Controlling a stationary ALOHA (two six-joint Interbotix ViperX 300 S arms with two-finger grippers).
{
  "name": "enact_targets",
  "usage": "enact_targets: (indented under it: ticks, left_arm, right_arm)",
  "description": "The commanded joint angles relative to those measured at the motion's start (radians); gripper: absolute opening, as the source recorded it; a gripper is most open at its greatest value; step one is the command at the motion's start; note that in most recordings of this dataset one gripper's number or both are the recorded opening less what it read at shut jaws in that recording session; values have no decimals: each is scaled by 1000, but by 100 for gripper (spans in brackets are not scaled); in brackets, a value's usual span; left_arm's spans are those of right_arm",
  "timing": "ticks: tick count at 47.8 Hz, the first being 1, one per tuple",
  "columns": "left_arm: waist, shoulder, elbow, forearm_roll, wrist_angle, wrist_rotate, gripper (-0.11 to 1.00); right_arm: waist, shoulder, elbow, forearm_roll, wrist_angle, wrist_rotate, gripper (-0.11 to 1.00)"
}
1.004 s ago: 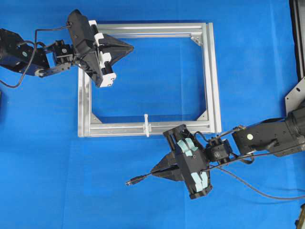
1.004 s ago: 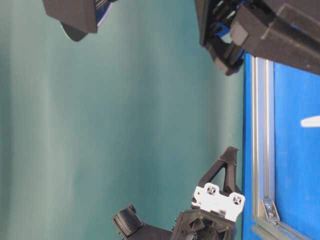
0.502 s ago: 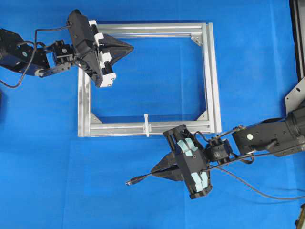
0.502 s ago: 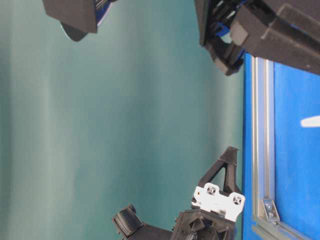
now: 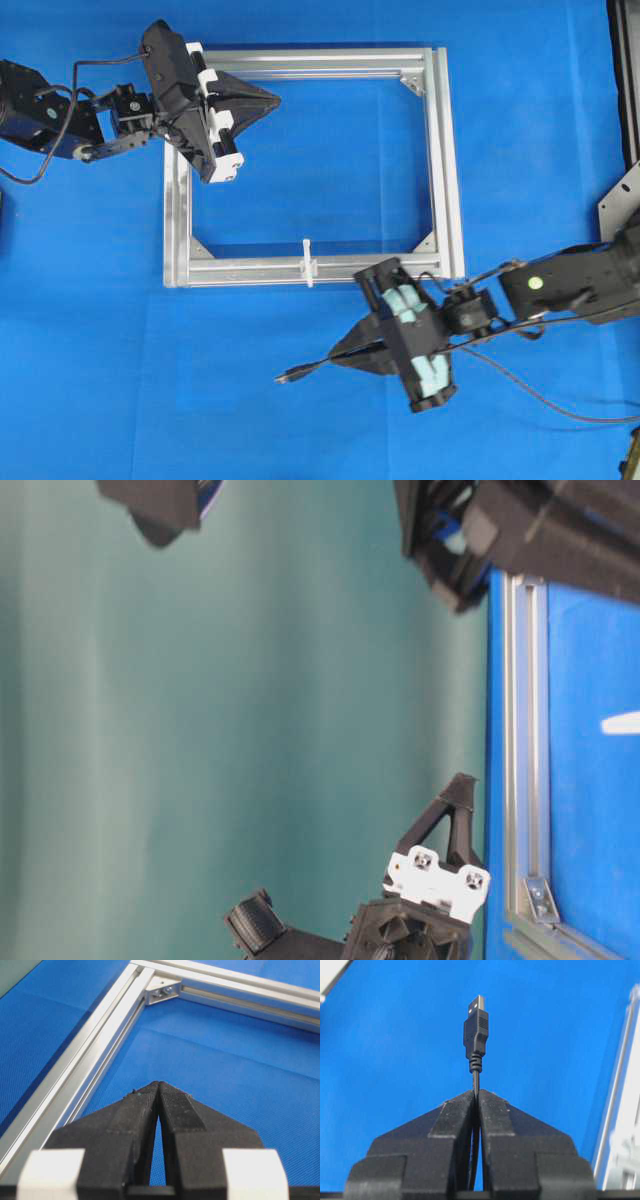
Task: Insert the wire through the string loop located in the center.
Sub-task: 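Lift the cable and carry it toward the frame's near bar, then push the USB plug leftward through the white zip-tie loop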
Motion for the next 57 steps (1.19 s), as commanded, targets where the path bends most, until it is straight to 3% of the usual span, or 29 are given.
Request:
enact_targets:
  ticks: [1,18,33,57]
  left_arm:
    - [0,-31,-6,3,-5,-2,0]
    - [2,-31,-6,3,-6,-2,0]
    - [2,-31,-6,3,-6,-2,0]
    - [0,-31,-6,3,-6,-2,0]
  right_arm:
    - [2,-54,20,6,-8,3,-2]
    - [3,-167,167,6,-11,3,-2]
    - [-6,-178,183,6,-20,3,-2]
    - [-175,-178,202,8,-18,3,-2]
